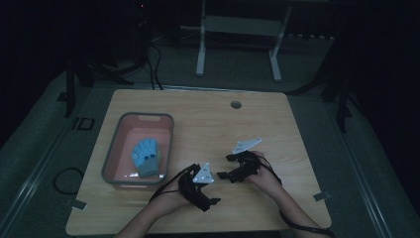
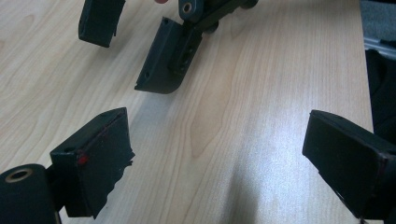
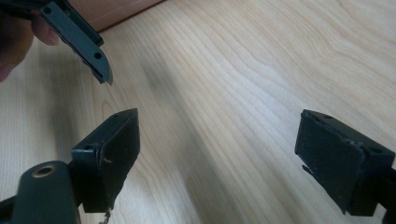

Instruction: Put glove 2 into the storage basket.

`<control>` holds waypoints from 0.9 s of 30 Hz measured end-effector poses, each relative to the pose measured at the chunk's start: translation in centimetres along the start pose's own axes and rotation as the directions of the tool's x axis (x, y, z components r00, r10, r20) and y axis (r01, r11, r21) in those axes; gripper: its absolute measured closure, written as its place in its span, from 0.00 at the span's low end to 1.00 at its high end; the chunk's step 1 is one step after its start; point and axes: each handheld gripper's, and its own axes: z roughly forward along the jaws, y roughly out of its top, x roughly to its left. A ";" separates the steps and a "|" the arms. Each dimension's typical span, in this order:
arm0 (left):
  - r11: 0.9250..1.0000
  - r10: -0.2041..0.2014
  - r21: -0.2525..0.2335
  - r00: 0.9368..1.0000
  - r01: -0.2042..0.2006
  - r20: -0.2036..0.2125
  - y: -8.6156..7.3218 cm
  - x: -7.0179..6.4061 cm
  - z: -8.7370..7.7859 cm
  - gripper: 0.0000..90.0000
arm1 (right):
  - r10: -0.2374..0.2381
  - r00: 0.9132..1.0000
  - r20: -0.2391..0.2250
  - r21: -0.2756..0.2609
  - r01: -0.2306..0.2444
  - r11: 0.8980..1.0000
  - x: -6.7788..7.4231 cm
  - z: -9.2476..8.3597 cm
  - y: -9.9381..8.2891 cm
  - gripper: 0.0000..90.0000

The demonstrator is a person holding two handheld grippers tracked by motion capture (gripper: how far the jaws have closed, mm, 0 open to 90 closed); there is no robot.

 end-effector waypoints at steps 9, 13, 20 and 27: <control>1.000 0.001 0.000 0.999 -0.001 0.037 -0.7 -0.6 1.5 0.09 | -0.006 1.000 0.024 -0.013 0.006 1.000 0.1 -0.5 -1.8 0.16; 1.000 -0.002 0.004 0.999 0.001 0.049 -0.8 -0.8 1.9 0.09 | 0.013 0.999 0.033 -0.010 -0.013 1.000 0.0 -0.9 -2.6 0.16; 1.000 -0.003 0.000 0.998 0.003 0.060 -1.4 -1.1 2.3 0.09 | 0.017 0.998 0.059 -0.032 -0.015 0.999 -0.1 -1.7 -4.3 0.15; 1.000 -0.012 0.006 0.998 0.011 0.069 -2.1 -1.3 2.5 0.09 | 0.046 0.996 0.081 -0.069 -0.040 0.997 -0.3 -3.0 -5.8 0.15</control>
